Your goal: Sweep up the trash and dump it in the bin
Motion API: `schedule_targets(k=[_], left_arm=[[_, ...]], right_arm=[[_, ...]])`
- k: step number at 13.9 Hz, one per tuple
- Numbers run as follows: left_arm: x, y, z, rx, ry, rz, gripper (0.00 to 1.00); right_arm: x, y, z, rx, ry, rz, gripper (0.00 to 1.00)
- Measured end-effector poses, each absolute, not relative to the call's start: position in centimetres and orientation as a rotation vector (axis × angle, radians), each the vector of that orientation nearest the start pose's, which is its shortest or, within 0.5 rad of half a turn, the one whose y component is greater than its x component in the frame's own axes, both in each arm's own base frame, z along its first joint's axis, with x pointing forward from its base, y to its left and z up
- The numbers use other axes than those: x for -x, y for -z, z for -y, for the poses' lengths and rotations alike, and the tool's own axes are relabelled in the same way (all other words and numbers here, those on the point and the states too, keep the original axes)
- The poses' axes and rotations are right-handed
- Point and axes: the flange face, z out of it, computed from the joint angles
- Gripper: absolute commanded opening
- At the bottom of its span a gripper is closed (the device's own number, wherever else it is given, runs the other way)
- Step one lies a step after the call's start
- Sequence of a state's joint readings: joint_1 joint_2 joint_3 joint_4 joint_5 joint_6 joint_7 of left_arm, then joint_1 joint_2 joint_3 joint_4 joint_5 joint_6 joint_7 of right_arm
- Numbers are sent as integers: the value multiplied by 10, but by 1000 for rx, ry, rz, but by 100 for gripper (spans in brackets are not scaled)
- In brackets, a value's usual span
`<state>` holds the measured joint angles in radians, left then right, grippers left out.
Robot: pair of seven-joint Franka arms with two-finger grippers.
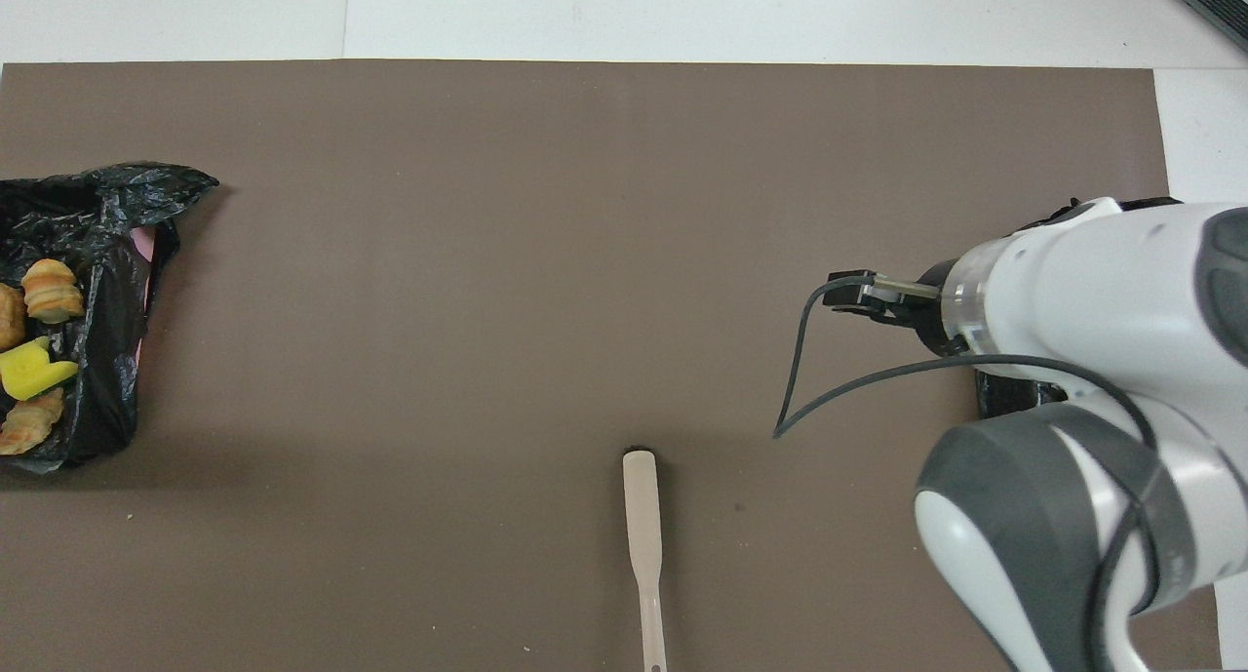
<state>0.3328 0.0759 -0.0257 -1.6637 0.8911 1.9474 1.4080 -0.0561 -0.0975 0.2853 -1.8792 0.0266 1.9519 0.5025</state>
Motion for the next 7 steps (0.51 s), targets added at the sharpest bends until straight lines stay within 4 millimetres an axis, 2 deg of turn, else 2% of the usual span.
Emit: schedule_targets(k=[4, 7], left_arm=[[-574, -587, -156, 2032, -590, -1313, 0], [-574, -577, -111, 2209, -513, -1165, 0]], right_arm=[[-548, -594, -37, 3119, 303, -293, 100], [-537, -626, 1, 3162, 188, -202, 100]])
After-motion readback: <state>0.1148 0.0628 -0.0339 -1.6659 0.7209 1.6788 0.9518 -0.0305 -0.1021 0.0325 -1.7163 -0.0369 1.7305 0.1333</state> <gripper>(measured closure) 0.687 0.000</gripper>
